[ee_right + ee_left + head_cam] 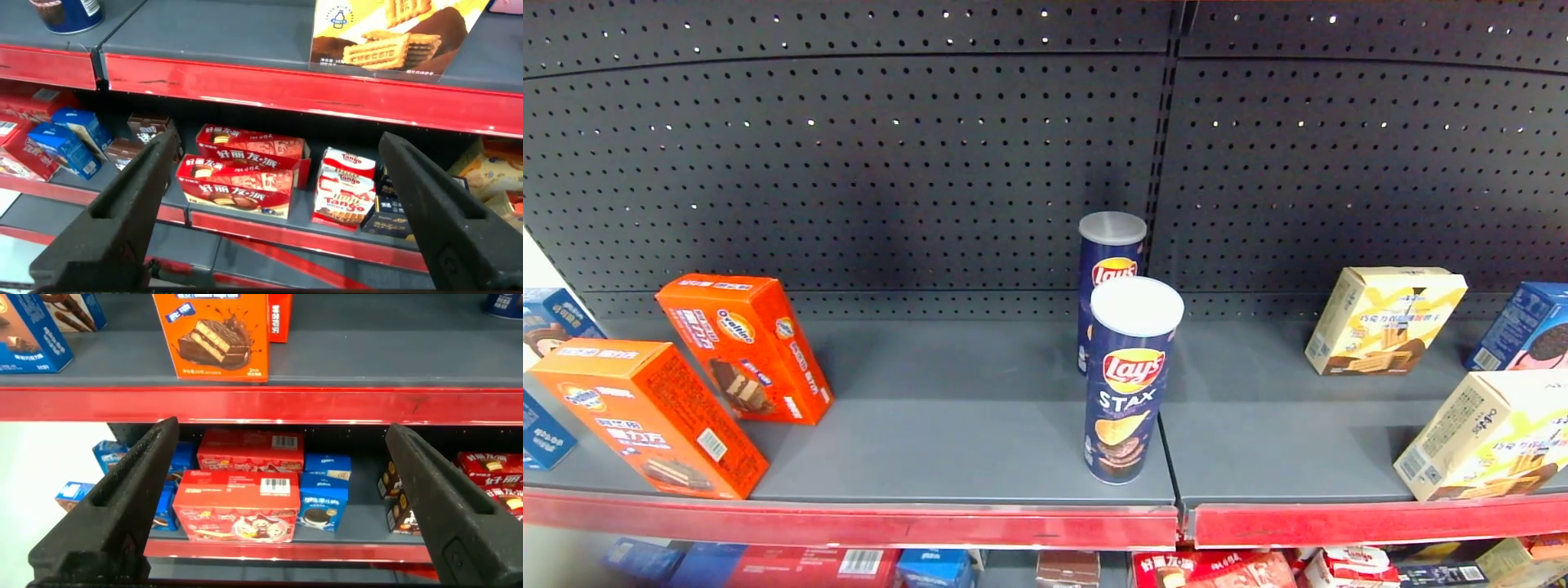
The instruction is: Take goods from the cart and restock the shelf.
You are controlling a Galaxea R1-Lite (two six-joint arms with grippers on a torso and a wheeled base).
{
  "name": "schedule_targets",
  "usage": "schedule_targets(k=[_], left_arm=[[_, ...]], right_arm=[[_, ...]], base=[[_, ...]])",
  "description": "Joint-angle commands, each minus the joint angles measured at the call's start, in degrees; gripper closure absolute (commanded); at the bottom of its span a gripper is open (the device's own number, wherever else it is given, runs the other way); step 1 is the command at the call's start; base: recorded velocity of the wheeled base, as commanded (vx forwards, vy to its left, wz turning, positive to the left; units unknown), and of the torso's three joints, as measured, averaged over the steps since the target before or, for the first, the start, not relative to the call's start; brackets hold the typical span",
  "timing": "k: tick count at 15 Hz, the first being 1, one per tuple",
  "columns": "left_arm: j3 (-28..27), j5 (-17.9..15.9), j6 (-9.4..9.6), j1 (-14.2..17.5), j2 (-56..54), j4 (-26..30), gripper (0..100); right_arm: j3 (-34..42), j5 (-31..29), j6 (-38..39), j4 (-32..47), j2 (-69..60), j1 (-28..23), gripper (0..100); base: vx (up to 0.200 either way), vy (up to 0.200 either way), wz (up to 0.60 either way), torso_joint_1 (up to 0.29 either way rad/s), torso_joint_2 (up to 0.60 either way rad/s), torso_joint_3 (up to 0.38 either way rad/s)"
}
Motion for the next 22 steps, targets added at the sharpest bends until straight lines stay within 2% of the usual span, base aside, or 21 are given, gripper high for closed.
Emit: schedule_targets(k=[1, 20, 22], left_arm=[[0.0, 0.13, -0.26, 0.01, 0.1, 0.0, 0], [0.0, -0.31, 0.09, 0.01, 0.1, 0.0, 0], [0.0, -0.31, 0.09, 0.01, 0.1, 0.0, 0]], right_arm=[[0.0, 0.01, -0.03, 0.02, -0.02, 0.04, 0], [0.0, 0.01, -0.03, 0.02, -0.02, -0.05, 0], [0.0, 0.01, -0.03, 0.02, 0.85, -5.06, 0]], base=[[0.0, 0.0, 0.0, 0.0, 0.0, 0.0], [0.0, 0.0, 0.0, 0.0, 0.0, 0.0], [0.0, 0.0, 0.0, 0.0, 0.0, 0.0]])
